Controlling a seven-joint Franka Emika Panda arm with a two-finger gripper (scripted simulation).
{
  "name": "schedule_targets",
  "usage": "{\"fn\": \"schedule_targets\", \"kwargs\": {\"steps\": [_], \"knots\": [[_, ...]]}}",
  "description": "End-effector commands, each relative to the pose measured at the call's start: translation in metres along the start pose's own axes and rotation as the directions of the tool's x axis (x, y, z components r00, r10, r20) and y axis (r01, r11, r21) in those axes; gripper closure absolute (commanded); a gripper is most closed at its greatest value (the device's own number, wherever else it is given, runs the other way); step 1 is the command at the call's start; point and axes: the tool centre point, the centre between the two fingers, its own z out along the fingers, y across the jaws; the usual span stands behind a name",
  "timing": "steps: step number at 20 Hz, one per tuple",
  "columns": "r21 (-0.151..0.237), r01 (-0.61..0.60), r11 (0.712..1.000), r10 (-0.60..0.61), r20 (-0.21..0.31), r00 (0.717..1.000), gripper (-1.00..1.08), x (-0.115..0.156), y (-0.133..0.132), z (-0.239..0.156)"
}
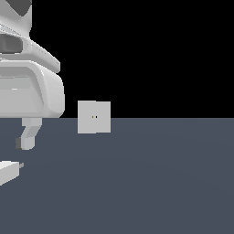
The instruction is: Plug the charger into the wall socket.
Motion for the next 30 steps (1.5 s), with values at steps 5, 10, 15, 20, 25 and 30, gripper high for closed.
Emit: {"fn": "schedule_targets", "kwargs": {"steps": [5,10,15,20,25,30], "knots": [[0.000,0.000,1.000,0.000,0.001,1.000,-0.92,-0.001,0.000,0.018],[0.000,0.000,1.000,0.000,0.000,1.000,-0.92,-0.001,0.001,0.040],[0.000,-0.001,1.000,0.001,0.000,1.000,-0.92,0.000,0.000,0.049],[0.000,-0.001,1.000,0.001,0.000,1.000,1.08,0.000,0.000,0.049],[0.000,-0.001,1.000,0.001,0.000,1.000,1.08,0.000,0.000,0.049],[0.000,0.003,1.000,-0.003,0.000,1.000,1.08,0.001,0.002,0.048]]}}
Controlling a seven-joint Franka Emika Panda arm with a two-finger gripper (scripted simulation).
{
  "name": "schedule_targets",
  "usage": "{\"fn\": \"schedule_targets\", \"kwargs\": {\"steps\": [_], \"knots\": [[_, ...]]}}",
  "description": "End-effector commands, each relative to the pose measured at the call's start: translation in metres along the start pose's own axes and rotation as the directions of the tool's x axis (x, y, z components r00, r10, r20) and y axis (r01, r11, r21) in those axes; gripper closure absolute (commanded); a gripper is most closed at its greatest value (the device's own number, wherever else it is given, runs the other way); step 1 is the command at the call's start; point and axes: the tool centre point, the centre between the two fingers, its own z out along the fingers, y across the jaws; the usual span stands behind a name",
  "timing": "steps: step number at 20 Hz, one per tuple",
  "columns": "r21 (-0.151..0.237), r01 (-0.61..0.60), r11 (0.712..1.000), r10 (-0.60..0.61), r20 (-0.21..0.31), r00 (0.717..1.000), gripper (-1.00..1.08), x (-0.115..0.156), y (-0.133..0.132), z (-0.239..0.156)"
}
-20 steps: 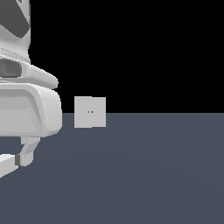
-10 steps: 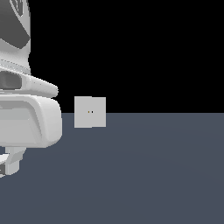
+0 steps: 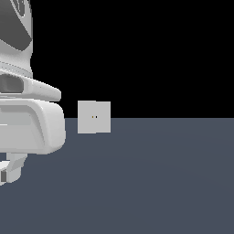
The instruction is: Plug the charger into the wall socket.
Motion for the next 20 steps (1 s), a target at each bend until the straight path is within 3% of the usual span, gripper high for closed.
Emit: {"fn": "schedule_targets", "kwargs": {"steps": [1,11,20], "knots": [[0.000,0.004,1.000,-0.004,0.000,1.000,1.08,0.002,0.002,-0.001],[0.000,0.066,0.998,-0.066,-0.001,0.998,1.08,0.025,0.031,-0.020],[0.000,0.175,0.985,-0.175,-0.001,0.985,1.08,0.072,0.076,-0.053]]}}
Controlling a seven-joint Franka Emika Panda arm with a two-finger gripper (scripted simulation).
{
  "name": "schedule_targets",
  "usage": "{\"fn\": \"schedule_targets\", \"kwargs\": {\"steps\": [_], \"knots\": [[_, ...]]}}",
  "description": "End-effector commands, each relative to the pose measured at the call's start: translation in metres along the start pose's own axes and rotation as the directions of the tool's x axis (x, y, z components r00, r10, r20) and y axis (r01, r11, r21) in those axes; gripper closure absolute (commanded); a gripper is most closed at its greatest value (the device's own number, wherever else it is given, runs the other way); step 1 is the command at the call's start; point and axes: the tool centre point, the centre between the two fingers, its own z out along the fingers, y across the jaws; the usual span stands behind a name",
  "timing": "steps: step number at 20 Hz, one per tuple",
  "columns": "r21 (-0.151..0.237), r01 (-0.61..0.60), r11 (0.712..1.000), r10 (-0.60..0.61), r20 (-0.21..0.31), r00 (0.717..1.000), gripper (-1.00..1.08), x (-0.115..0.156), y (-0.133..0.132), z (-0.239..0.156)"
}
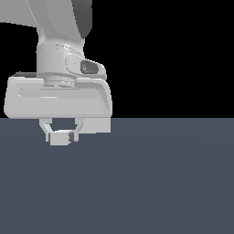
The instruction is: Plug the charger into the wall socket.
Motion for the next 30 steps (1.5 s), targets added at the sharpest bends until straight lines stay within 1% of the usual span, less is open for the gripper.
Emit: {"fn": "schedule_targets", "kwargs": {"steps": [1,7,13,25,30], "knots": [[0.000,0.033,0.999,-0.033,0.000,0.999,1.08,0.012,0.014,-0.010],[0.001,0.092,0.996,-0.092,0.000,0.996,1.08,0.037,0.039,-0.028],[0.001,0.127,0.992,-0.127,0.000,0.992,1.08,0.053,0.052,-0.038],[0.001,0.134,0.991,-0.134,0.000,0.991,1.08,0.058,0.055,-0.040],[0.001,0.134,0.991,-0.134,0.000,0.991,1.08,0.068,0.054,-0.040]]}}
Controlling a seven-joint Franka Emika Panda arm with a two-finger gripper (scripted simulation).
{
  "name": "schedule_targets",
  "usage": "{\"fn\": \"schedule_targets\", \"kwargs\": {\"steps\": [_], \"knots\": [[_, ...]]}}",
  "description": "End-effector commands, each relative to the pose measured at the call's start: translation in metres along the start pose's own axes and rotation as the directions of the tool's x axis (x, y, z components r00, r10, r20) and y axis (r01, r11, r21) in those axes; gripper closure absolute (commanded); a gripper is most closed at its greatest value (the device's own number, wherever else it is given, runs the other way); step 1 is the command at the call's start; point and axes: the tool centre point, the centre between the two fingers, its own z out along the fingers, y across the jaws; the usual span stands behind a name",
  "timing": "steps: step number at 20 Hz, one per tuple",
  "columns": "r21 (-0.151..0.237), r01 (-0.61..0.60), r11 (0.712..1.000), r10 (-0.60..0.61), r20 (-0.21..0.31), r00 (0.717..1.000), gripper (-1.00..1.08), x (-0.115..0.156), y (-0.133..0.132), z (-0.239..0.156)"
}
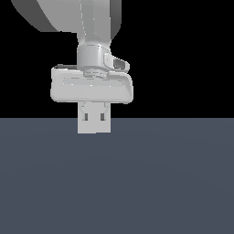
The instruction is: Plug the charger into the wall socket.
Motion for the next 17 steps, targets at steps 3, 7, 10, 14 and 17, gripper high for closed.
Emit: {"fn": "schedule_targets", "kwargs": {"steps": [3,7,10,14,17], "knots": [[0.000,0.001,1.000,-0.001,0.000,1.000,1.08,0.013,0.000,0.000],[0.000,0.001,1.000,-0.001,0.000,1.000,1.08,0.028,0.000,0.000],[0.000,0.001,1.000,-0.001,0.000,1.000,1.08,0.036,0.000,0.000],[0.000,0.001,1.000,-0.001,0.000,1.000,1.08,0.042,-0.001,0.000],[0.000,0.001,1.000,-0.001,0.000,1.000,1.08,0.043,-0.001,0.000]]}}
